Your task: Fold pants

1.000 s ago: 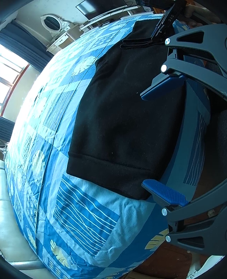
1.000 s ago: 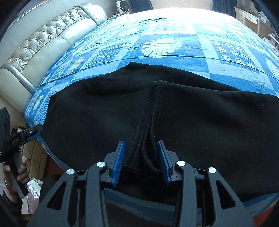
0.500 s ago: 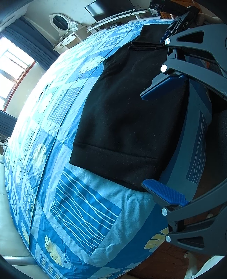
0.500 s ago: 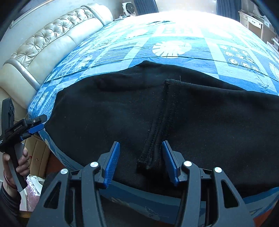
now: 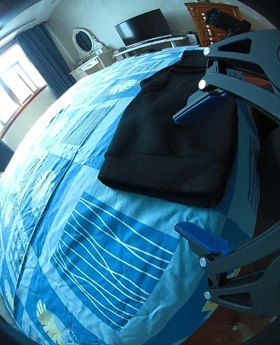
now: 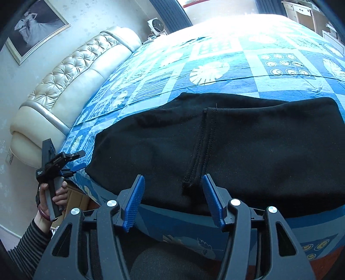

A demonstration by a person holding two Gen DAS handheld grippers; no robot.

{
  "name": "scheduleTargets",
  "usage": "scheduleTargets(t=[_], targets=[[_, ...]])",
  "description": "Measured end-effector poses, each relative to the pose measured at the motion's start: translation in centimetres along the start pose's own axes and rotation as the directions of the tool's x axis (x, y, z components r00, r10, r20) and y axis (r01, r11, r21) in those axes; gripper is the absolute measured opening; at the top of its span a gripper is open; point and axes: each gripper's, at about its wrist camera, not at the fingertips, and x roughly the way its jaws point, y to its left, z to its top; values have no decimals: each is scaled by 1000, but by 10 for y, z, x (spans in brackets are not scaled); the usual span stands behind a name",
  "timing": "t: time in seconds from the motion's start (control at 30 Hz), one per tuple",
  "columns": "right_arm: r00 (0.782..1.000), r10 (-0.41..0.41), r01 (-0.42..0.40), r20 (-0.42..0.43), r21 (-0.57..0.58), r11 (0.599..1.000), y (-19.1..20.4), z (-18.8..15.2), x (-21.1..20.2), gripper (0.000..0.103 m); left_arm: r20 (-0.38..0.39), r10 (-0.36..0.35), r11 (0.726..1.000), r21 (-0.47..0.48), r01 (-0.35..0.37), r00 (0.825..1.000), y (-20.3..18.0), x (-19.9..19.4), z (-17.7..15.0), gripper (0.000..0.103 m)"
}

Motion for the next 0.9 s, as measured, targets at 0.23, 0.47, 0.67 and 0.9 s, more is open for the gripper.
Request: scheduleTargets(t=[0.23, 0.47, 0.67, 0.9], targets=[[999, 32, -32, 0, 83, 996, -15, -17, -6, 60, -73, -160, 987, -17, 159, 984, 16, 25, 23, 91], [998, 47, -43, -32, 110, 993, -19, -27, 6, 60, -107, -253, 966, -74, 246, 961, 14, 47, 27, 45], [999, 39, -34, -38, 126, 991, -25, -32, 9, 60, -115, -298, 948, -156, 279, 948, 23, 55, 23, 14], [999, 37, -34, -17, 151, 988, -33, -31, 0, 60, -62, -341, 929, -175, 326, 938, -10, 19, 38, 12]])
